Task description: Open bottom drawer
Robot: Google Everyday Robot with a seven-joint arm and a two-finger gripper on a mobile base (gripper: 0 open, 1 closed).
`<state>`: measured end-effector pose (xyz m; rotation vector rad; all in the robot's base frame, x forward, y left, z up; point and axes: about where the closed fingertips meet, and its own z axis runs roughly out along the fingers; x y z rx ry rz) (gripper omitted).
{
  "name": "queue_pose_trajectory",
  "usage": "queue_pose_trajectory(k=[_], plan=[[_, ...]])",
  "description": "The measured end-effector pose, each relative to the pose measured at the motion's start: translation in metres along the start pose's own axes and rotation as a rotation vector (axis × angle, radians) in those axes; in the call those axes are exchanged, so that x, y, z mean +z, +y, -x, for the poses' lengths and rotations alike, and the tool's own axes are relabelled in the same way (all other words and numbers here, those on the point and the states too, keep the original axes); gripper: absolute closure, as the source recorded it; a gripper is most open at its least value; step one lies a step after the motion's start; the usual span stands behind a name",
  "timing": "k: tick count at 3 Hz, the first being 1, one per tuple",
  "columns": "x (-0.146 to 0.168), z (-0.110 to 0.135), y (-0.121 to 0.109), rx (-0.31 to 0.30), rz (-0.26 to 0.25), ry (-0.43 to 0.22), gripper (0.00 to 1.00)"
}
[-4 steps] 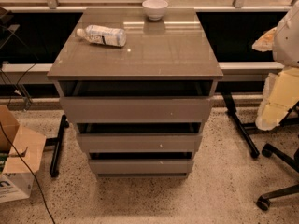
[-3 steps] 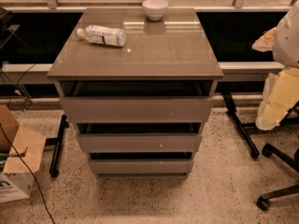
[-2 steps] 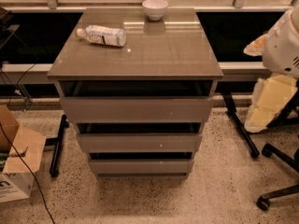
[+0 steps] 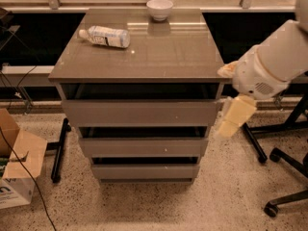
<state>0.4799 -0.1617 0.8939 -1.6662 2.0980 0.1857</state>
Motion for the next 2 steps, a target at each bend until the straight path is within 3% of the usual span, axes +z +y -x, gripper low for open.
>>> queue_pose_trajectory(k=[1,2], plan=[[0.0678,-0.0099,-0.0137,0.092,0.095,-0.054,0.0],[0.0681,-0.0097,-0.0137,0.091,0.096,-0.054,0.0]])
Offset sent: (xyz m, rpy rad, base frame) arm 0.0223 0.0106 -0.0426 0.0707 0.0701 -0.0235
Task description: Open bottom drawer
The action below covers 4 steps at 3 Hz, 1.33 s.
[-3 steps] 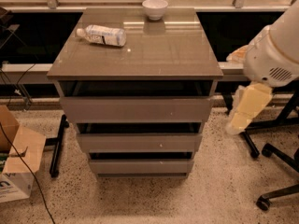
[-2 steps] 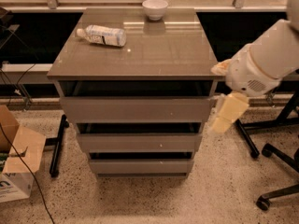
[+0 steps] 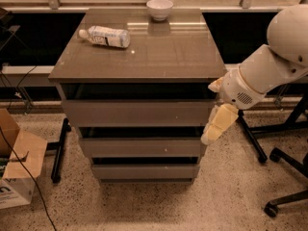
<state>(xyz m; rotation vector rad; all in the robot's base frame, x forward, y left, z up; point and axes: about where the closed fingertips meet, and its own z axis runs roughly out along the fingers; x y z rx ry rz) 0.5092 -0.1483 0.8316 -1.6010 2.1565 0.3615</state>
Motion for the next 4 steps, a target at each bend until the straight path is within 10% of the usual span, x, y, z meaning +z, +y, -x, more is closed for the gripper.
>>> queue_pose_trajectory(k=[4], plan=[[0.171,0.009,-0.005,-0.098,0.157,-0.146,0.0]])
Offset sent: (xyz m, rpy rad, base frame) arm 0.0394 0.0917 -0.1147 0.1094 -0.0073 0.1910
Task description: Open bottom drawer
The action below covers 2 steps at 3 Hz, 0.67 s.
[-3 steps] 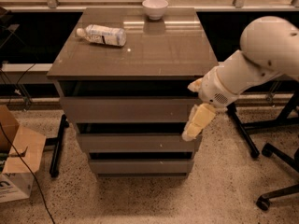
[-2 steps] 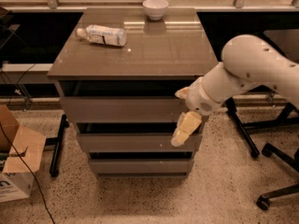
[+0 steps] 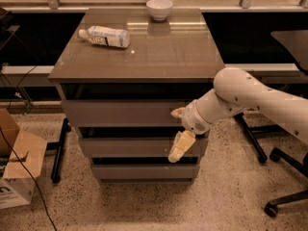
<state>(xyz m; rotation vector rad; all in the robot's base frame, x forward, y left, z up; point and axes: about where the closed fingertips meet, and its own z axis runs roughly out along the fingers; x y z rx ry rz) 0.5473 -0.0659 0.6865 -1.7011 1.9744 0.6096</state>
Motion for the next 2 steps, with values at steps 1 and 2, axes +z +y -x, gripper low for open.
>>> queue_pose_trajectory(k=[1,2], plan=[[0.04,-0.017,-0.008,0.012,0.025,-0.092,0.0],[0.089,-0.036,-0.019,0.076,0.13,-0.154,0.0]])
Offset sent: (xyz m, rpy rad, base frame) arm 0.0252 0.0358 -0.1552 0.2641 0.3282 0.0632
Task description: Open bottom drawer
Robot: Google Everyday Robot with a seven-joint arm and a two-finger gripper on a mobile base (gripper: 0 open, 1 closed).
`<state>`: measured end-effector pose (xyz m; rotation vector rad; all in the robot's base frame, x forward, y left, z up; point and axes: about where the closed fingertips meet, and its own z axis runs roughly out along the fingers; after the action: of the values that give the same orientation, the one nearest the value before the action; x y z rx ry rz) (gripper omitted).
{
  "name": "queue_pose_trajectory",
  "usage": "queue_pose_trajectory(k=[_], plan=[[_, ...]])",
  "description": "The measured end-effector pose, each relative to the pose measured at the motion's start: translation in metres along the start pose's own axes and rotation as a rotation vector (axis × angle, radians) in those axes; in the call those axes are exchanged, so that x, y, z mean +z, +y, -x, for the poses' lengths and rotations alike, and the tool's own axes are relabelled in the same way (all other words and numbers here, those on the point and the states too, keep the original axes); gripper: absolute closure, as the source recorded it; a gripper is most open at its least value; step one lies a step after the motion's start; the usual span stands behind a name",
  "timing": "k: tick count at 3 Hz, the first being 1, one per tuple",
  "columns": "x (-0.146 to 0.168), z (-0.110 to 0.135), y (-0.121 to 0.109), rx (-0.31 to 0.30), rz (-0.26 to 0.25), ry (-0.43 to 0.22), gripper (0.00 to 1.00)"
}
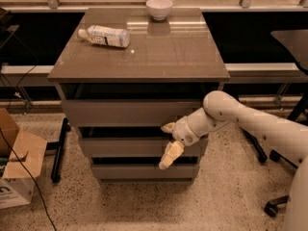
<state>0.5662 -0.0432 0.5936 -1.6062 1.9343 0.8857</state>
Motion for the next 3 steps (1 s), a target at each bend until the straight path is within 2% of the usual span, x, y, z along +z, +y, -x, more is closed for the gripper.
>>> queue_pose_trajectory(k=[1,2,3], plan=[[0.012,-0.01,0.001,0.017,0.029,-0.006,0.0],[0.029,-0.017,0.003,0.041,0.042,0.041,0.0],[0.062,-0.036,0.007,0.063,0.052,0.057,0.0]])
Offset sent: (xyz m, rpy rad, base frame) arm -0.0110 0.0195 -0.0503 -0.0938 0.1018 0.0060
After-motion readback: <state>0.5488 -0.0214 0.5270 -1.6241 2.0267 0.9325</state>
